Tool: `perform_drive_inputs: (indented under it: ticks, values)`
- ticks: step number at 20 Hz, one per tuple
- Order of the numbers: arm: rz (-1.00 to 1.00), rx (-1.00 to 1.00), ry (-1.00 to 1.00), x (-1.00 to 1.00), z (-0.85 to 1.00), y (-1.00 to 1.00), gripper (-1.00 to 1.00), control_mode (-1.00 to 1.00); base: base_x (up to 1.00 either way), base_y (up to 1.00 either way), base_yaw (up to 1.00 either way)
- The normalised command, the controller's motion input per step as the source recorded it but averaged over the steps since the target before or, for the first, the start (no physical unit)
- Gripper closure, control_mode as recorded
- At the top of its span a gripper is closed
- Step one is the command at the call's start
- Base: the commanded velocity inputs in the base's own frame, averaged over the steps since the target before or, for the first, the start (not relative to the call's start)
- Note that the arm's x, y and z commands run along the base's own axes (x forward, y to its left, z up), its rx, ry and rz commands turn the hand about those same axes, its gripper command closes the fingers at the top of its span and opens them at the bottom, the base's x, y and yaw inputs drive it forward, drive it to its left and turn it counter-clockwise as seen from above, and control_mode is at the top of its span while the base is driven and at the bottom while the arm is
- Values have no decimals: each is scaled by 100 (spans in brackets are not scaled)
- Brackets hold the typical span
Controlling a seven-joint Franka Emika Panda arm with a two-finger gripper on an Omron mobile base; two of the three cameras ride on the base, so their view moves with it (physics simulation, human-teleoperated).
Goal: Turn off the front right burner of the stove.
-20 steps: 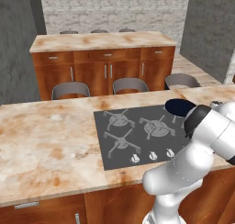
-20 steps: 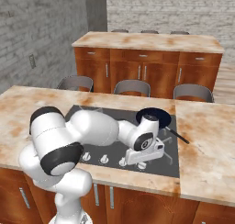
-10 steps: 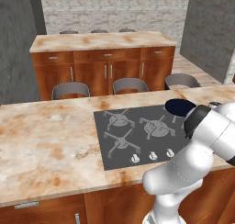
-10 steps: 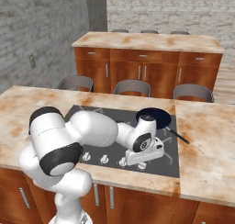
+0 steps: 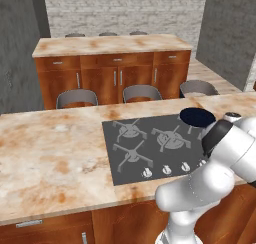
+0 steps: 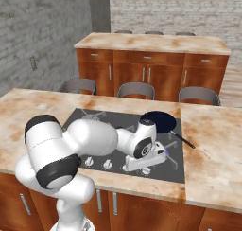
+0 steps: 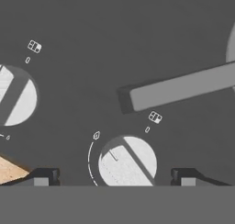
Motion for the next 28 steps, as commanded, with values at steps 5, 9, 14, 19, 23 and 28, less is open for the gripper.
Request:
perform_drive_inputs:
  ticks: [5, 9, 14, 19, 23, 28]
  values:
    - [0, -3, 0, 26, 3, 3, -100, -100, 0, 0, 0]
    - [0, 0, 1, 35, 0, 0, -100, -100, 0, 0, 0]
    - [0, 0, 1, 33, 0, 7, -100, -100, 0, 0, 0]
    - [0, 0, 0, 8, 0, 29, -100, -100, 0, 0, 0]
    - [0, 0, 0, 23, 0, 22, 100, -100, 0, 0, 0]
    - [0, 0, 0, 25, -2, 7, 100, -100, 0, 0, 0]
